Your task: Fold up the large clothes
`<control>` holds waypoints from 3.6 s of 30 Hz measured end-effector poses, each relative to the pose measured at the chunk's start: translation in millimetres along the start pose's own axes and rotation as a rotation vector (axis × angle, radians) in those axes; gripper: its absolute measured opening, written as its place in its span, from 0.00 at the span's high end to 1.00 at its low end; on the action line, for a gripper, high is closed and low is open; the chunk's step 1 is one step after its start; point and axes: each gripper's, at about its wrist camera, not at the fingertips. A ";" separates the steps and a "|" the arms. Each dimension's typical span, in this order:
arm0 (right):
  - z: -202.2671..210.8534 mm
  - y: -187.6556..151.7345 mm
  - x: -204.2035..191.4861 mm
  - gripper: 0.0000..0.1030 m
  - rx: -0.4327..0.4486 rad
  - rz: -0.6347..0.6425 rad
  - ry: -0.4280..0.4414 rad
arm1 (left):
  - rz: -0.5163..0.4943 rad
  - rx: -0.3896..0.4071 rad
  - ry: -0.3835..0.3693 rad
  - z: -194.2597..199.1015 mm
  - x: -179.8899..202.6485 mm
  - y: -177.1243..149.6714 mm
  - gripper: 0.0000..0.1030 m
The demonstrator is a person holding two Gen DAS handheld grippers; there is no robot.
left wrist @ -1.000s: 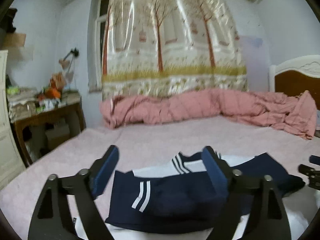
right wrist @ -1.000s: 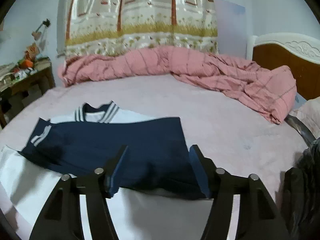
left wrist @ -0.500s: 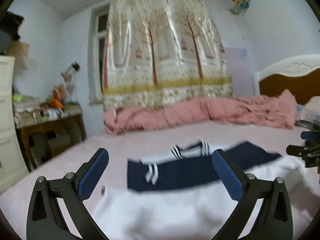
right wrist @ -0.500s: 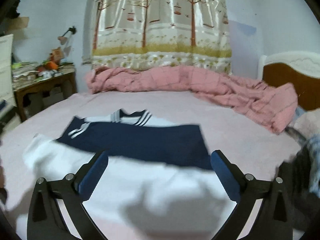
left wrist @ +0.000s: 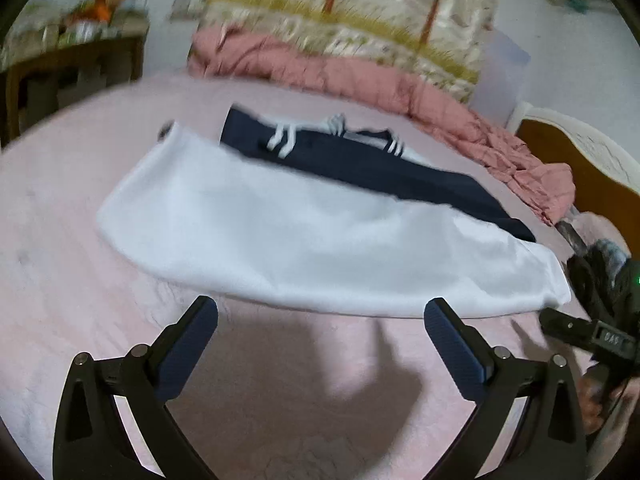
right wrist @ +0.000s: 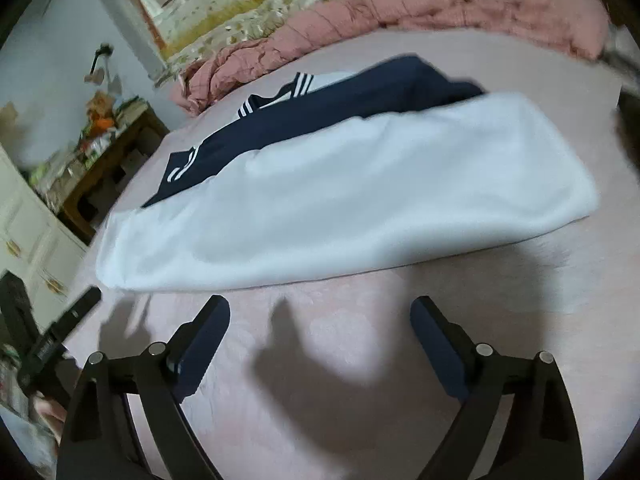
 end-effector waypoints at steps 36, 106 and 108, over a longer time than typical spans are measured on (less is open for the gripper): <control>93.7 -99.8 -40.3 0.43 0.104 0.287 -0.291 | -0.367 0.192 0.139 96.1 8.1 -91.6 0.54; -45.2 188.4 25.4 0.89 0.082 0.332 -0.434 | -0.382 -0.027 0.388 -115.9 12.0 166.0 0.86; -63.8 196.6 26.2 0.89 0.056 0.349 -0.454 | -0.373 -0.079 0.392 -136.9 6.4 166.9 0.86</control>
Point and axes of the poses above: each gripper's, at about its wrist camera, not at the fingertips, and z roughly against the way its jaws point, x to its right, y to its top, and after that the axes turned 7 degrees about z, right-handed
